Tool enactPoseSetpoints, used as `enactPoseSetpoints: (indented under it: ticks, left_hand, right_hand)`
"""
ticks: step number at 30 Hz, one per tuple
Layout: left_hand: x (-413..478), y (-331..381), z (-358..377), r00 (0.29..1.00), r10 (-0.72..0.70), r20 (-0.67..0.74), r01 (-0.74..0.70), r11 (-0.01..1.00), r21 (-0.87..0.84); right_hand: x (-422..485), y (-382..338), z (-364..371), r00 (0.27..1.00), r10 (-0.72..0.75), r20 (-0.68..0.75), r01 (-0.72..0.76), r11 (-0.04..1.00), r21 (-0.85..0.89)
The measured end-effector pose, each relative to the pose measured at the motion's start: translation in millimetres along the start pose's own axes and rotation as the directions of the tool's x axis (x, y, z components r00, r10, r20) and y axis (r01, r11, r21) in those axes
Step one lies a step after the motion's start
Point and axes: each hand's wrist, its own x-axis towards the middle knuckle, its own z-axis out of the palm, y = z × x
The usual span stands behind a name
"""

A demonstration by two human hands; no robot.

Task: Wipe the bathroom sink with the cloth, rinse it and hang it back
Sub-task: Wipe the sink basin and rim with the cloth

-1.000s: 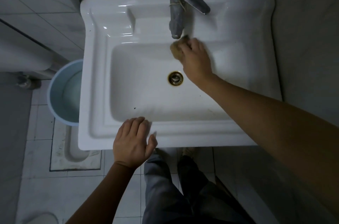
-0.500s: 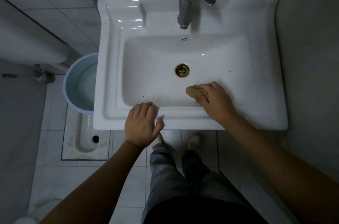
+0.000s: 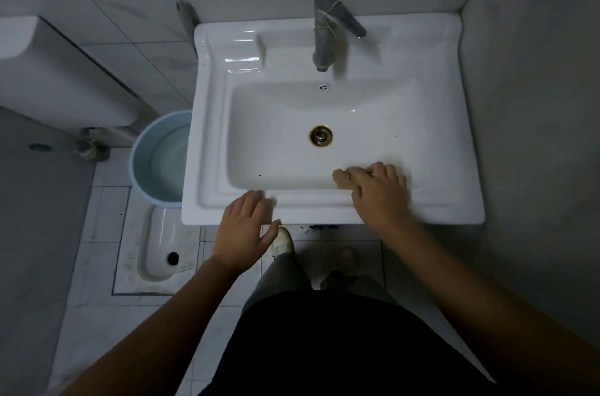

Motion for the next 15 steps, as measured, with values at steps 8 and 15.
enactPoseSetpoints:
  ticks: [8,15]
  left_hand:
    - [26,-22,-10,0.992,0.122,0.038,-0.122,0.992,0.008]
    - [57,-41,-17,0.964,0.242,0.105,-0.241,0.97,-0.023]
  right_hand:
    - [-2,-7,-7,0.978,0.173,0.12,-0.193,0.964,0.181]
    - [0,-30,-7,0.929,0.341,0.141,-0.369,0.882,0.293]
